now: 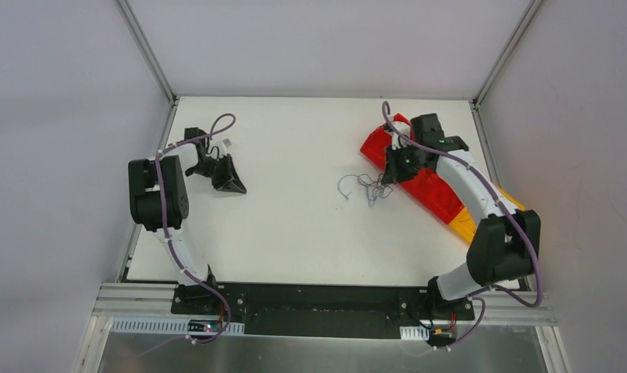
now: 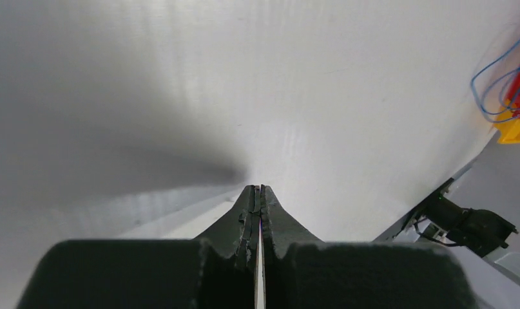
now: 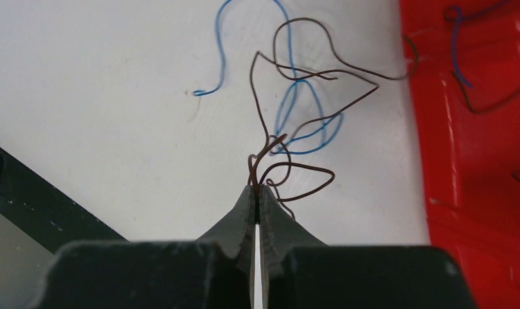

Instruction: Untangle the cables

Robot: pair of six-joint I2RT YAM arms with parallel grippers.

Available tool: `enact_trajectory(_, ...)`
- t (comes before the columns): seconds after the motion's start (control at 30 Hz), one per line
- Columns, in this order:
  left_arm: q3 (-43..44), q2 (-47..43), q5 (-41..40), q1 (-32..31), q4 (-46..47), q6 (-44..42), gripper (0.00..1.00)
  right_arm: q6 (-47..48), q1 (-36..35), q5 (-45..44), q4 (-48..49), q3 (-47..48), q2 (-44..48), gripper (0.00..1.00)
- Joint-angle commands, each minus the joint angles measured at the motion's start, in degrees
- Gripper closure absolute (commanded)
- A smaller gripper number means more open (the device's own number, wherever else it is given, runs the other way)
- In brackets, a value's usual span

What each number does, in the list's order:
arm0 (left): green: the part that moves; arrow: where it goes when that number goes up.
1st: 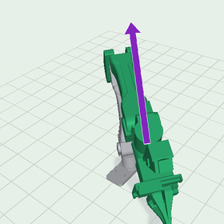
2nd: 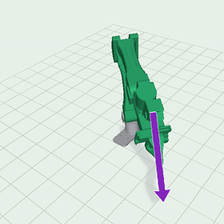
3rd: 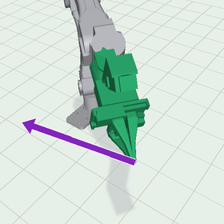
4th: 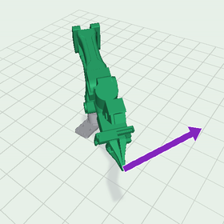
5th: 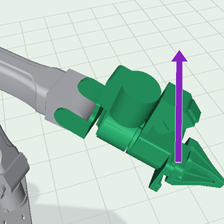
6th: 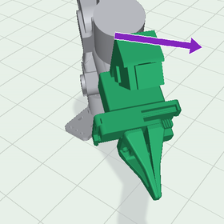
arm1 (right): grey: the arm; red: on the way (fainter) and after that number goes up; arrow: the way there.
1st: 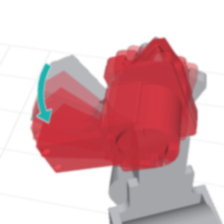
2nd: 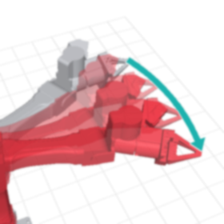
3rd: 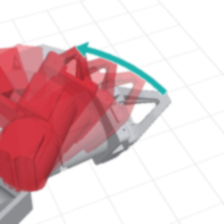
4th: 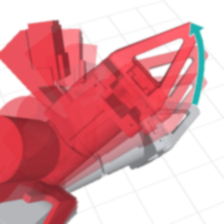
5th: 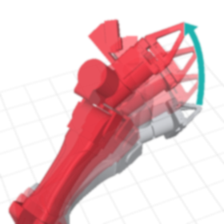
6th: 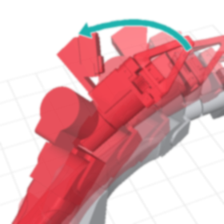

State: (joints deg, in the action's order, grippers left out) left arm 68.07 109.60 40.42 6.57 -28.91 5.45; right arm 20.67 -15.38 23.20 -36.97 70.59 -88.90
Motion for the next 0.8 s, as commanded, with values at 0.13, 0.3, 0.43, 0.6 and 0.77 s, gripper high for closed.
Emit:
enact_trajectory(0.13, 3.60, -5.47, 15.03, -0.98, -4.48, -13.79, 0.56, 7.14, 4.63, 10.40, -12.71, 1.09, 10.35, 1.00)
enact_trajectory(0.3, 8.63, -5.18, 21.66, -11.44, -4.49, -12.80, 0.27, 4.98, -0.31, 15.05, -11.86, 6.34, 11.49, 1.00)
enact_trajectory(0.43, 9.58, -5.35, 23.58, -18.49, -4.36, -16.51, 0.24, 6.53, -5.21, 15.86, -12.43, 9.37, 13.18, 1.00)
enact_trajectory(0.6, 7.53, -5.90, 26.01, -22.99, -2.08, -19.13, 0.23, 6.54, -10.69, 15.21, -13.28, 13.44, 13.01, 1.00)
enact_trajectory(0.77, 3.64, -8.53, 27.96, -25.89, 3.65, -20.33, 0.24, 3.42, -14.24, 15.08, -12.42, 18.21, 11.49, 1.00)
